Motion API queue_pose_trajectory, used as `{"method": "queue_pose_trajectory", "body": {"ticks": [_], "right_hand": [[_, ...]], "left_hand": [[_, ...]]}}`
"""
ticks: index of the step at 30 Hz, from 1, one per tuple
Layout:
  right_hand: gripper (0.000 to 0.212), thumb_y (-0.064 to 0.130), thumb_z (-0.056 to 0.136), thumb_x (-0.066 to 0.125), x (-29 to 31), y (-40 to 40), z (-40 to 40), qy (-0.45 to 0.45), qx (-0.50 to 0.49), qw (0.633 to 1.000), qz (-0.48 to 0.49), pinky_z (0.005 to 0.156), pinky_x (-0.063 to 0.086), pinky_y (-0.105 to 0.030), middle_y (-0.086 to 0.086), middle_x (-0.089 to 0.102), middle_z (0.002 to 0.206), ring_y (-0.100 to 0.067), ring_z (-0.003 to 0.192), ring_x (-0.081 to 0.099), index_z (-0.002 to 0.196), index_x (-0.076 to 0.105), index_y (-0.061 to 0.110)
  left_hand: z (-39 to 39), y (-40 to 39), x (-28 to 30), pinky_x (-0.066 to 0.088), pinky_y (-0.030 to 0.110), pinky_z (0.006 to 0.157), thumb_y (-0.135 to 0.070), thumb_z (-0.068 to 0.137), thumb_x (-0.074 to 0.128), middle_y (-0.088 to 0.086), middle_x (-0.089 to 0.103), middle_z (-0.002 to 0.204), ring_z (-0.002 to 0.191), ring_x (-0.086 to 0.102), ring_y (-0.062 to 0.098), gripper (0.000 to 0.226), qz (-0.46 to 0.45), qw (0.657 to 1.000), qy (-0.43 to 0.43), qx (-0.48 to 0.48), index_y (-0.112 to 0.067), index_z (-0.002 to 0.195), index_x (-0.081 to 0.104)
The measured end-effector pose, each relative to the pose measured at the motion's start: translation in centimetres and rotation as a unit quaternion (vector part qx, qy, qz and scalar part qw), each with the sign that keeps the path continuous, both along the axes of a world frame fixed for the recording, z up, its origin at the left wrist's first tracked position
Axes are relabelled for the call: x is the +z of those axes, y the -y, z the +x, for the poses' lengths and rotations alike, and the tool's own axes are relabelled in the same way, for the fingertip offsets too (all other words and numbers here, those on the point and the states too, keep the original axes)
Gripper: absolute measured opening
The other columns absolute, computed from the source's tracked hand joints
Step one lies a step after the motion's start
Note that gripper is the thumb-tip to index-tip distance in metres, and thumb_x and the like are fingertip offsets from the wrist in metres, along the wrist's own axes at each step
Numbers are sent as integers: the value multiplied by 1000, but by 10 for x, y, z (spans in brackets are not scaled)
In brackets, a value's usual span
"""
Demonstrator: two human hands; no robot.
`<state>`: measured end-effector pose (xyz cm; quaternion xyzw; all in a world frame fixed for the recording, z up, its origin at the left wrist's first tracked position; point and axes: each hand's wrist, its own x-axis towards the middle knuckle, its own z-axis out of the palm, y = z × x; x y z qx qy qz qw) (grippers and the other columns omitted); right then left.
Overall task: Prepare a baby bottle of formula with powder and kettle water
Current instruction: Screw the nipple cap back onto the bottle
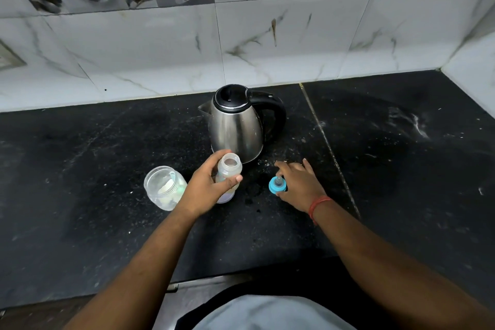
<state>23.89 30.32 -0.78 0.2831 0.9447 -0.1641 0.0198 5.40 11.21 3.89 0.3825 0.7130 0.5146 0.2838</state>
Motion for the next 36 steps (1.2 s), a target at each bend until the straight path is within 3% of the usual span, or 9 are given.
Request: {"method": "queue_pose_trajectory", "body": {"ticks": [6,9,11,18,21,25,32,36], "right_hand": [[76,29,79,81,6,0,-7,-106,-18,994,-30,128,10,-39,13,60,111,-13,118,54,144,43,21],[78,25,78,82,18,6,-13,-145,-28,983,-112,113,39,-35,11,59,114,-14,113,57,144,41,21],[77,22,78,82,31,12,-18,-188,-50,968,-160,100,48,-32,13,57,113,-12,109,59,143,40,23],[78,12,77,82,93,28,-47,-309,-18,923,-227,98,49,-23,5,58,117,-7,111,60,140,38,23],[80,10,78,82,114,33,-57,-308,17,924,-225,99,47,-19,6,60,119,-4,113,60,142,36,23],[82,10,78,79,128,37,-67,-255,66,941,-213,104,49,-27,5,61,121,-7,114,61,145,34,22],[82,12,78,78,129,45,-74,-233,83,951,-186,103,51,-34,6,63,120,-9,112,62,145,33,24],[82,11,79,78,133,46,-75,-220,91,953,-189,105,49,-32,6,65,123,-9,114,62,146,33,24]], "left_hand": [[-2,1,-2,52,37,106,-33,79,84,-12,71,119,113,66,8,54,2,1000,25,-1,-33,129,62],[-3,1,-2,53,37,106,-21,84,84,-9,72,117,110,66,7,47,5,999,34,0,-30,126,64],[-3,1,-1,53,36,104,-20,85,84,-7,72,117,111,66,10,46,9,999,38,0,-29,126,64],[-3,-2,9,52,29,101,-15,84,84,-5,72,118,113,66,13,48,22,999,38,-6,-24,126,64],[-2,-4,12,53,29,101,-9,84,84,-2,72,121,115,67,17,52,29,998,55,-4,-23,129,63],[-3,-6,16,54,33,101,-13,84,85,-4,72,120,114,68,17,52,30,998,48,-6,-29,128,63],[-3,-7,23,53,23,97,-12,84,84,-11,73,119,112,68,6,55,26,999,37,10,-26,132,62],[-6,-4,26,54,24,96,-12,83,85,-11,74,118,111,68,6,54,23,1000,19,8,-34,128,63]]}}
